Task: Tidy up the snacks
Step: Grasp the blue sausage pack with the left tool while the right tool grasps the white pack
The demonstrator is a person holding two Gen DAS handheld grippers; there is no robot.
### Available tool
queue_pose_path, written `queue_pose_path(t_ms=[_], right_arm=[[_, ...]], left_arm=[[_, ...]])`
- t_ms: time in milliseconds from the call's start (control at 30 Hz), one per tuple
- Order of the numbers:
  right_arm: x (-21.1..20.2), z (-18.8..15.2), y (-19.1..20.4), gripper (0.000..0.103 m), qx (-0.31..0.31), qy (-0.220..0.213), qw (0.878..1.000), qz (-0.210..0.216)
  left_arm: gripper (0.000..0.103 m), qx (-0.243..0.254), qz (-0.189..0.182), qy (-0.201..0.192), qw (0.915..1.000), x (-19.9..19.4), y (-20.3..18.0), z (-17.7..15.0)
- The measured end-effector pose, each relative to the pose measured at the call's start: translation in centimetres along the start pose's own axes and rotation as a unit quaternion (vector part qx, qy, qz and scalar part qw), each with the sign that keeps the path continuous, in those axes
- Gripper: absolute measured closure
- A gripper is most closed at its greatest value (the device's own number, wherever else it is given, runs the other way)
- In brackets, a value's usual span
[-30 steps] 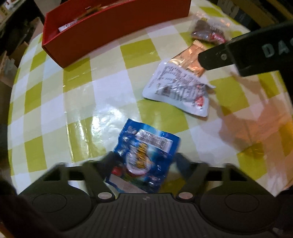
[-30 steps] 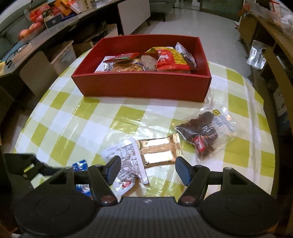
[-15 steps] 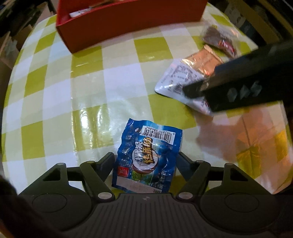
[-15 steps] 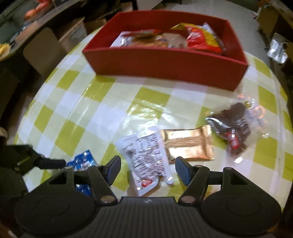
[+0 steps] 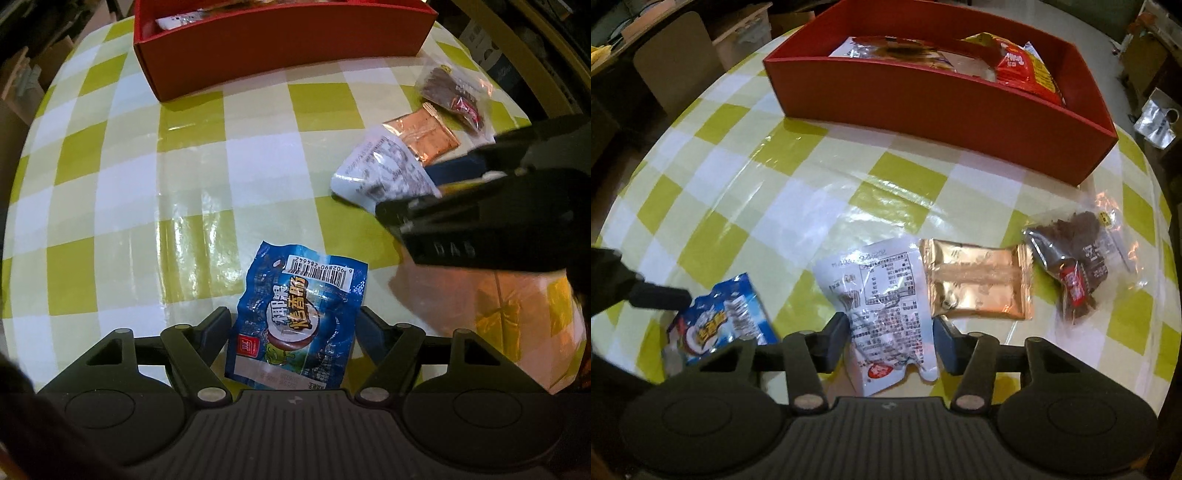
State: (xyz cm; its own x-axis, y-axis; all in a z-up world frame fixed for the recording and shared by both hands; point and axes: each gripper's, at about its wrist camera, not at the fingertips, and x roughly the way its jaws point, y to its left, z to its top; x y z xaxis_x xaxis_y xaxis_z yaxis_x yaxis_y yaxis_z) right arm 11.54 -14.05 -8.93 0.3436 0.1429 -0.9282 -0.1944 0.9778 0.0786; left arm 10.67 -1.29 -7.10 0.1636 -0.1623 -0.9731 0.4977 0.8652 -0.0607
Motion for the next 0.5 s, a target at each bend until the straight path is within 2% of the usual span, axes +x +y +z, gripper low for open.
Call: queue_pose_path(t_ms=[133, 333, 500], right_arm=[[-0.9, -0.3, 0.0, 0.049, 0.002, -0.012, 1.0, 0.001], [-3.4, -0.3, -1.7, 0.049, 0.038, -0.045, 0.998, 0.017], [-3.8, -0.5, -1.8, 0.049, 0.033, -0.047, 0.998, 0.007]], left_arm=[[0.024, -0.005, 0.003, -0.004, 1.0, -0.3, 0.3, -0.1], [0.024, -0.021, 0.004, -0.009, 0.9997, -0.7, 0.8, 0.5], [0.024, -0.021, 0.015, -0.018, 0.9995, -0.9, 0.3, 1.1]])
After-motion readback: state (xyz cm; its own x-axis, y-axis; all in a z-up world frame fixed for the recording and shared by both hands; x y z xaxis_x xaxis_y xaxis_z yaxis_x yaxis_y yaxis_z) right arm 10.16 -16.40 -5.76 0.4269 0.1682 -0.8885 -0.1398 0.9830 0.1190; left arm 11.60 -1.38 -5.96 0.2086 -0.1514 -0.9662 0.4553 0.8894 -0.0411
